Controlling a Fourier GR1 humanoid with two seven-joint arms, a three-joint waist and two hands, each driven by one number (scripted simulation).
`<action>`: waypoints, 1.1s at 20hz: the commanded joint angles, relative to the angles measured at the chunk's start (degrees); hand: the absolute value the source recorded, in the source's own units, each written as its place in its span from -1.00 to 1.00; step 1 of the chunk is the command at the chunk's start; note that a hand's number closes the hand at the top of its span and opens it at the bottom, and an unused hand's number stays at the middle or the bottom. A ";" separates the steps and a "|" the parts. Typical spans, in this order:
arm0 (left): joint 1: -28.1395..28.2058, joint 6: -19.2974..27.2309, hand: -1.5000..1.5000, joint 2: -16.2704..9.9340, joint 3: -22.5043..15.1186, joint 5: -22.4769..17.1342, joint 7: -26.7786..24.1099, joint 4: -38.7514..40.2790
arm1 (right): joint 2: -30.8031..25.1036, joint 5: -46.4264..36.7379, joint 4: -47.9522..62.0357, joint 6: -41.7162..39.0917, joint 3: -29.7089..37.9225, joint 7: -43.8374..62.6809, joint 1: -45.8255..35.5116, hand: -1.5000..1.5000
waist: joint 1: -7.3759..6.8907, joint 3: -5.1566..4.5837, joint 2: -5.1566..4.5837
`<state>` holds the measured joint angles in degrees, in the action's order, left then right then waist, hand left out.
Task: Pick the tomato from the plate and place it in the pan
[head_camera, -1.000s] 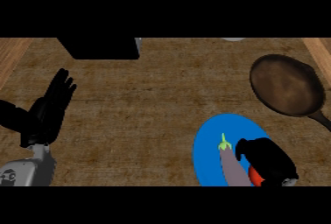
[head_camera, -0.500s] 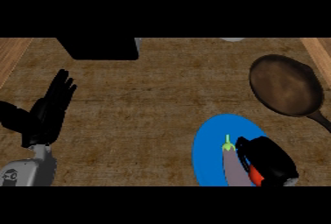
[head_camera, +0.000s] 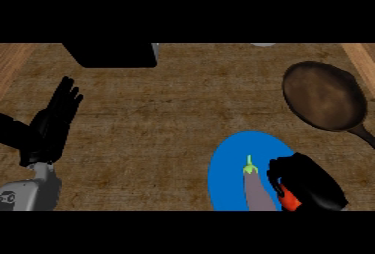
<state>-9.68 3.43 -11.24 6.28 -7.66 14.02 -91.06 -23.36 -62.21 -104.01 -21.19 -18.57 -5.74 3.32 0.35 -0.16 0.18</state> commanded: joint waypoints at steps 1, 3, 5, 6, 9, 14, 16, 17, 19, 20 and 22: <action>2.57 -0.46 0.00 0.81 -1.02 -0.03 0.08 -1.92 | -0.07 -1.10 -8.89 5.79 1.78 -0.38 0.97 1.00 | 0.24 0.16 0.20; 0.74 0.30 0.00 0.26 -0.13 0.22 0.64 -0.93 | -1.27 -1.94 -13.72 8.96 3.77 -0.86 1.71 1.00 | 0.86 0.16 0.27; 0.22 1.14 0.00 1.05 -1.05 1.22 0.49 -1.29 | -1.55 1.25 -16.26 7.27 8.39 -1.16 -2.44 1.00 | 0.41 0.14 0.12; 0.80 1.29 0.00 0.73 0.04 1.47 -1.06 0.78 | -1.26 1.21 -21.84 6.89 8.39 0.57 -0.18 1.00 | 1.10 0.10 0.21; 1.39 -0.12 0.00 0.92 -0.40 0.73 -1.52 0.12 | -1.87 5.75 -29.98 1.44 12.98 2.28 0.41 1.00 | 0.55 0.12 0.05; -2.98 0.03 0.00 0.61 1.42 0.59 -1.78 3.72 | -0.10 11.41 -25.19 -5.43 20.17 5.24 -8.06 1.00 | -0.20 0.13 -0.23; 0.24 0.75 0.00 1.67 -1.18 1.86 0.47 -1.56 | -1.35 16.33 -20.39 -6.73 27.05 4.71 -12.79 1.00 | -0.55 0.15 -0.21; 1.87 1.00 0.00 2.66 -1.74 2.45 -0.97 -1.59 | -0.28 16.05 -20.38 -5.65 26.96 4.72 -11.82 1.00 | -0.46 0.16 -0.18; -0.47 -1.28 0.00 1.75 -0.14 1.18 -3.85 4.41 | -0.63 16.12 -16.33 -5.06 29.09 5.45 -15.40 1.00 | -0.36 0.14 -0.29; 1.80 -1.30 0.00 1.14 -0.75 1.04 -0.81 -1.09 | 0.58 14.05 -11.01 -1.55 28.14 4.77 -16.74 1.00 | -0.90 0.17 -0.27; 0.29 0.09 0.00 1.31 -1.26 2.05 1.57 -2.34 | 0.36 13.36 -6.35 1.22 29.12 2.39 -18.06 1.00 | -0.85 0.18 -0.27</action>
<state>-9.06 3.44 -9.38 5.15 -5.98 13.69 -91.57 -23.19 -48.32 -119.33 -24.03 7.76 -0.94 -10.95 -0.19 -0.02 -0.02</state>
